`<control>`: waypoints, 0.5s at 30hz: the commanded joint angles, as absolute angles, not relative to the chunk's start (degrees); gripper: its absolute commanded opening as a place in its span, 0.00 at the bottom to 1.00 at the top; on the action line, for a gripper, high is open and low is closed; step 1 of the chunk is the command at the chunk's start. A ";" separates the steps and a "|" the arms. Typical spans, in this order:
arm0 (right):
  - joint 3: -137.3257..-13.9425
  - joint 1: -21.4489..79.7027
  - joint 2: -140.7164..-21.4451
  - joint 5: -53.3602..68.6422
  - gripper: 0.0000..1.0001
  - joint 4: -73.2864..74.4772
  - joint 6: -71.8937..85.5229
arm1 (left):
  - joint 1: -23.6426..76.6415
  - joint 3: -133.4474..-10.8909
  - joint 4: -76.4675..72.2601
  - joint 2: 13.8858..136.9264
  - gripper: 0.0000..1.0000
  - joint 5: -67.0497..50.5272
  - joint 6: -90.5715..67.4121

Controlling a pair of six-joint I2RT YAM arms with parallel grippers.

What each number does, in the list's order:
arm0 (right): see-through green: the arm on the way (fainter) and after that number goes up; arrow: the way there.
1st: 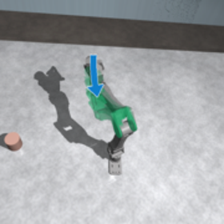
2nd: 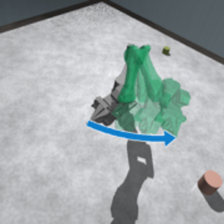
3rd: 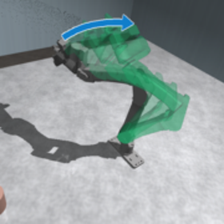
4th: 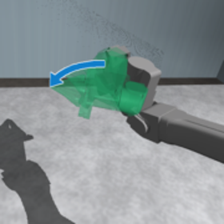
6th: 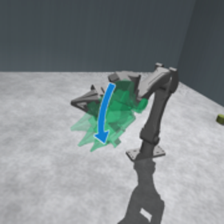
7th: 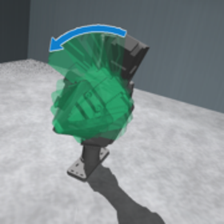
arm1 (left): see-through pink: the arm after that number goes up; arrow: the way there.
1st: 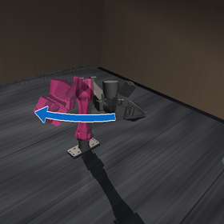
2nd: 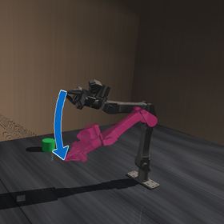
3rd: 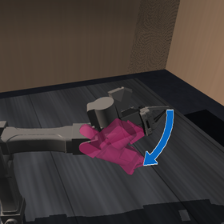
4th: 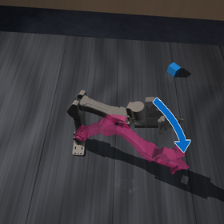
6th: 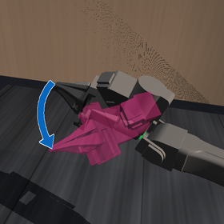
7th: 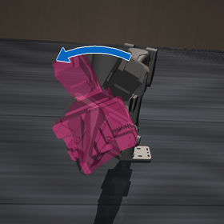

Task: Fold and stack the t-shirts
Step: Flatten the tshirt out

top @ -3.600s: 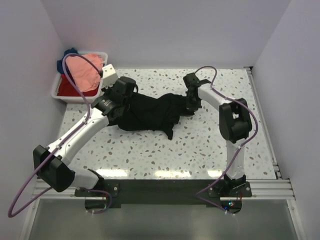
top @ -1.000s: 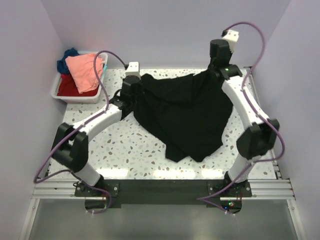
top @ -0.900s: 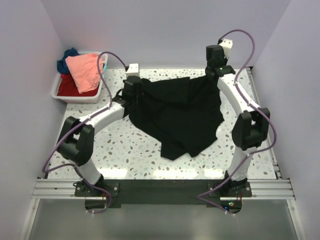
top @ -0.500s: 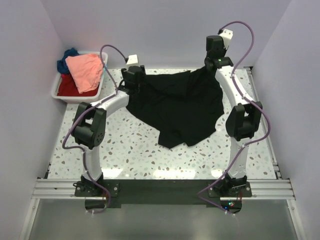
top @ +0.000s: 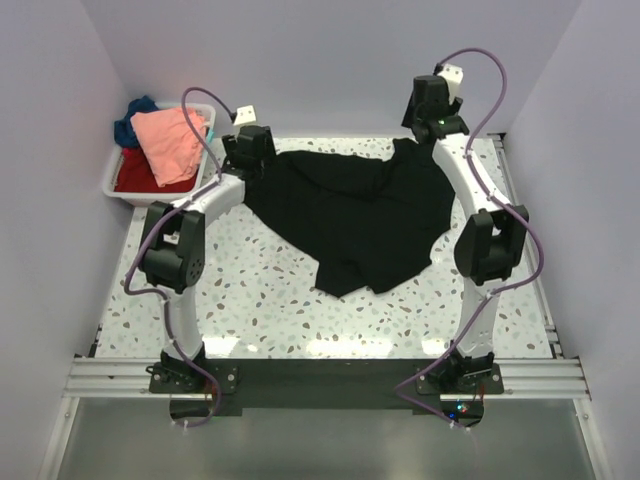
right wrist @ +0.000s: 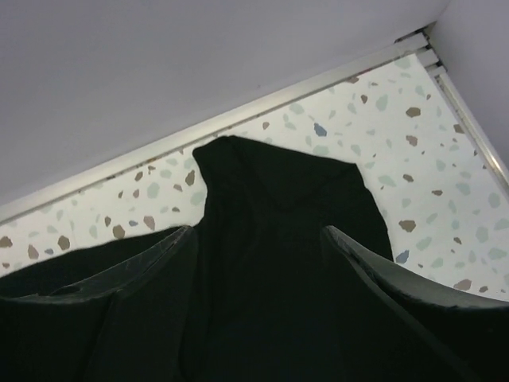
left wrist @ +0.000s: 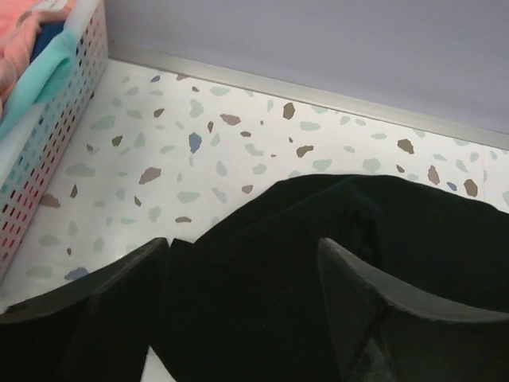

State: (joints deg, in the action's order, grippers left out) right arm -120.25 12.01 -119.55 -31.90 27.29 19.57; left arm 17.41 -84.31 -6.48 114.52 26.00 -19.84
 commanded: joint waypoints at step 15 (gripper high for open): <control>-99.68 25.75 -109.25 -8.82 0.58 34.72 23.38 | 13.27 -95.63 14.59 122.78 0.51 24.43 -30.06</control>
State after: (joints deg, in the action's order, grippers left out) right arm -101.75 24.47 -110.26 -16.10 33.12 22.92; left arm 13.21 -92.79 13.56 123.35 25.15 -28.99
